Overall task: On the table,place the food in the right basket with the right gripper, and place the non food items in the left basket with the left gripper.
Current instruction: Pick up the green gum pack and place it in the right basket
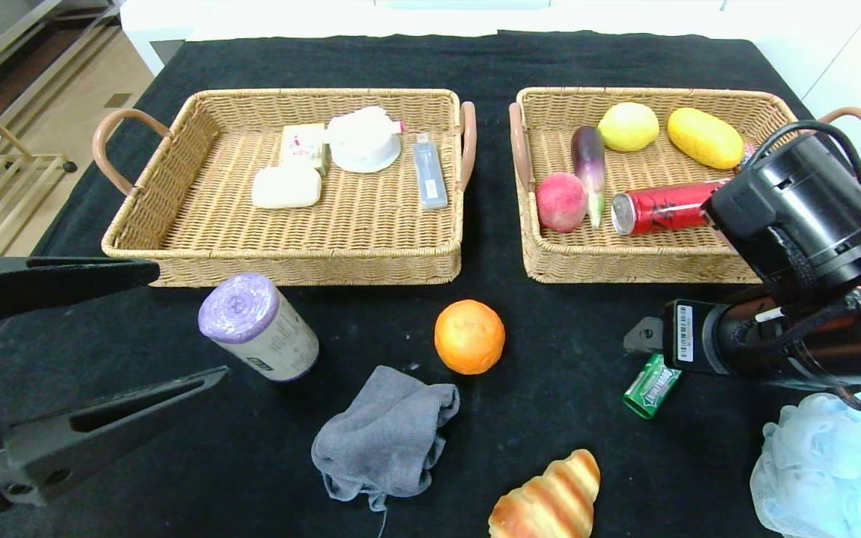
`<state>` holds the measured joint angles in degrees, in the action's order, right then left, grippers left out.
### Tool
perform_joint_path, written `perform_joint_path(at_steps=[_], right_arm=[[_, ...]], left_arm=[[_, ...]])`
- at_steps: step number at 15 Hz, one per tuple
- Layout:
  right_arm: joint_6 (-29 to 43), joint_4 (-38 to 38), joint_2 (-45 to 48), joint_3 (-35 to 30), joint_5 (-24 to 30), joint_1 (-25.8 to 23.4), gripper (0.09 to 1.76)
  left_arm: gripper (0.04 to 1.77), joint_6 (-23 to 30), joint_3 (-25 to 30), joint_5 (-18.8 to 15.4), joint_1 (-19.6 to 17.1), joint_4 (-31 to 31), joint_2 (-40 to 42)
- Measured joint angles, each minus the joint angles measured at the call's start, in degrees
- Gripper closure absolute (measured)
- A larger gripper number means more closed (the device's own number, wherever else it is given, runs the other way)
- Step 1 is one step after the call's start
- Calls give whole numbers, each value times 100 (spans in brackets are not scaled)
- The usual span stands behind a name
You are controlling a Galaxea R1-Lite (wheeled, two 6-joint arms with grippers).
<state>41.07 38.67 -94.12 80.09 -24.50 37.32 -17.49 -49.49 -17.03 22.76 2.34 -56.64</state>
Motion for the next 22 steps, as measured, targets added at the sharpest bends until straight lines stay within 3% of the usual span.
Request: perform_joint_path(at_steps=[14,22], right_arm=[[262,72,-516,2,571,-146,14],[262,68,-552,4,590,-190,14]], left_arm=[[9,-2,11,0,0,20,-37],[9,0,11,-2,0,20,-37]])
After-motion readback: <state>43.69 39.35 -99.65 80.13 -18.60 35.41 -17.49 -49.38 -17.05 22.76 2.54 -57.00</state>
